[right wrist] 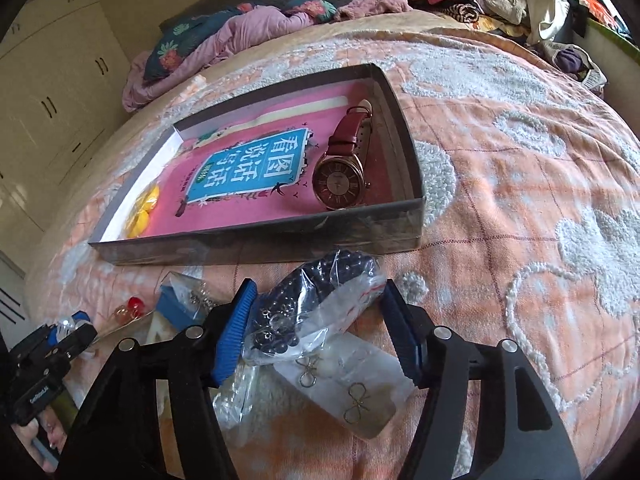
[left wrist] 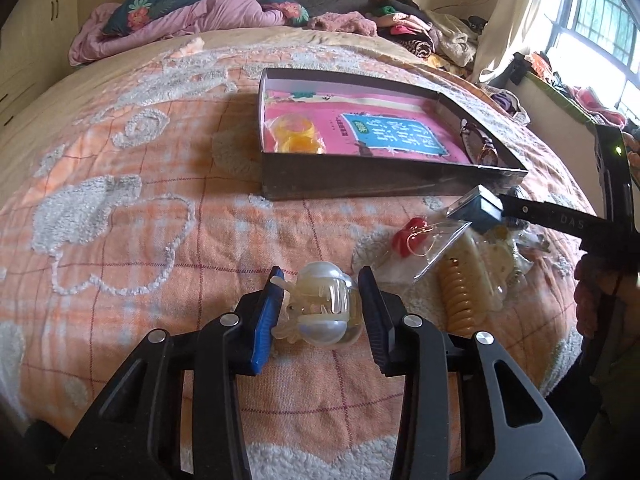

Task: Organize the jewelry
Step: 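Grasp the pearl hair clip with the left gripper while the right gripper grasps the black bead bag, then place the pearl clip in the box with the left gripper while the right gripper drops the bead bag there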

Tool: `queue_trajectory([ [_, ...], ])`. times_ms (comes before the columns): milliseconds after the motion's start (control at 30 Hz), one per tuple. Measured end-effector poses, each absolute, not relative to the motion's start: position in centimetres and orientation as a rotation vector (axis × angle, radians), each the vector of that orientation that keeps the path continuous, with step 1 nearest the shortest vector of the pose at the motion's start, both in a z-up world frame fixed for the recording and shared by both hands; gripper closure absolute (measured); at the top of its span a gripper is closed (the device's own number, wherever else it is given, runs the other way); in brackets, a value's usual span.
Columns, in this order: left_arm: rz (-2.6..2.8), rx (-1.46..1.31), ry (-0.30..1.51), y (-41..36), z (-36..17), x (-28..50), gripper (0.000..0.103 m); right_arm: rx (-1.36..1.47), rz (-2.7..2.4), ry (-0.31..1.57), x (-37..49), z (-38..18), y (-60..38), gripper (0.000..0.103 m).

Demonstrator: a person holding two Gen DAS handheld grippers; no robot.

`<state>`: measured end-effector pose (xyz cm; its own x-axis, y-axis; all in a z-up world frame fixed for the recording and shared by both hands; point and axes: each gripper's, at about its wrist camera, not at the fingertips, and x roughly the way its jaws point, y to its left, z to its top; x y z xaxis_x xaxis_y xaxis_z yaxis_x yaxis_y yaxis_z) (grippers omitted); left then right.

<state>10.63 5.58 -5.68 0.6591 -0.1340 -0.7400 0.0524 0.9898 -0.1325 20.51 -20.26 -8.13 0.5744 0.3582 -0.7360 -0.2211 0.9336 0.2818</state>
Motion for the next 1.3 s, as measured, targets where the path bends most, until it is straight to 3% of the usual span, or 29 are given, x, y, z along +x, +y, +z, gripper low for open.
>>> queue_trajectory([
  [533, -0.121, -0.118, 0.781, 5.6, -2.7, 11.7, 0.073, 0.202, 0.369, 0.737, 17.4, -2.2, -22.7, 0.042],
  [1300, -0.159, -0.106, 0.746, 3.4, -0.3, 20.3, 0.073, 0.096, 0.373, 0.657, 20.4, 0.3, -22.0, 0.042],
])
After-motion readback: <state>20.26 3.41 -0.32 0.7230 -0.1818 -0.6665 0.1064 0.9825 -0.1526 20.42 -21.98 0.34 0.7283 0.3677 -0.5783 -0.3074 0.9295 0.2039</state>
